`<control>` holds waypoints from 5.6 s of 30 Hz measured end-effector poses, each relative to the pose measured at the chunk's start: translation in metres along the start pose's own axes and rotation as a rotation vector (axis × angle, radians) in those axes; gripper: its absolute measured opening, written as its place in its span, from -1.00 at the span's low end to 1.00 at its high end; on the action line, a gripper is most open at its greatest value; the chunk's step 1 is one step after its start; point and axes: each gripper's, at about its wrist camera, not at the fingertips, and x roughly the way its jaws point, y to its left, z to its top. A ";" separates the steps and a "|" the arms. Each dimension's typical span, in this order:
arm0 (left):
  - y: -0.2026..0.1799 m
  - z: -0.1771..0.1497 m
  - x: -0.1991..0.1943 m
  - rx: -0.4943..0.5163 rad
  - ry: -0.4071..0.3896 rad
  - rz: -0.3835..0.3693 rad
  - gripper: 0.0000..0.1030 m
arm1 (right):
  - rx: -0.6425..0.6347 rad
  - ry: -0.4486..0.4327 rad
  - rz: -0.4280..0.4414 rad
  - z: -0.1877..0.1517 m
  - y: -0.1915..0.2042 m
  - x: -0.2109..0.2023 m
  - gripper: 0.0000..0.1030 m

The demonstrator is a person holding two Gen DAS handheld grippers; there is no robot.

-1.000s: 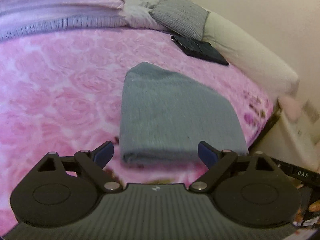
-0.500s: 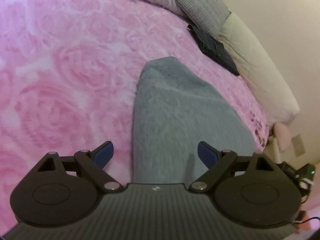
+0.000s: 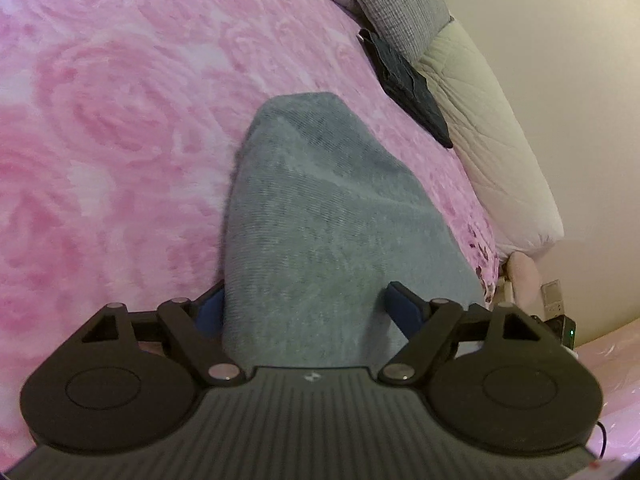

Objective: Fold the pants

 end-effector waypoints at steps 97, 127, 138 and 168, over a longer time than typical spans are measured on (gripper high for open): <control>-0.375 0.361 0.303 -0.069 -0.118 0.097 -0.39 | -0.227 0.101 -0.184 0.604 0.023 -0.049 -0.29; -0.309 0.429 0.448 -0.011 -0.094 0.325 -0.22 | -0.504 -0.076 -0.548 0.680 -0.032 0.029 0.26; -0.359 0.459 0.495 0.293 -0.124 0.494 -0.55 | -0.853 -0.122 -0.707 0.671 -0.027 0.107 -0.60; -0.381 0.367 0.447 0.194 -0.031 0.579 -0.55 | -0.723 0.021 -0.667 0.575 -0.012 0.030 -0.54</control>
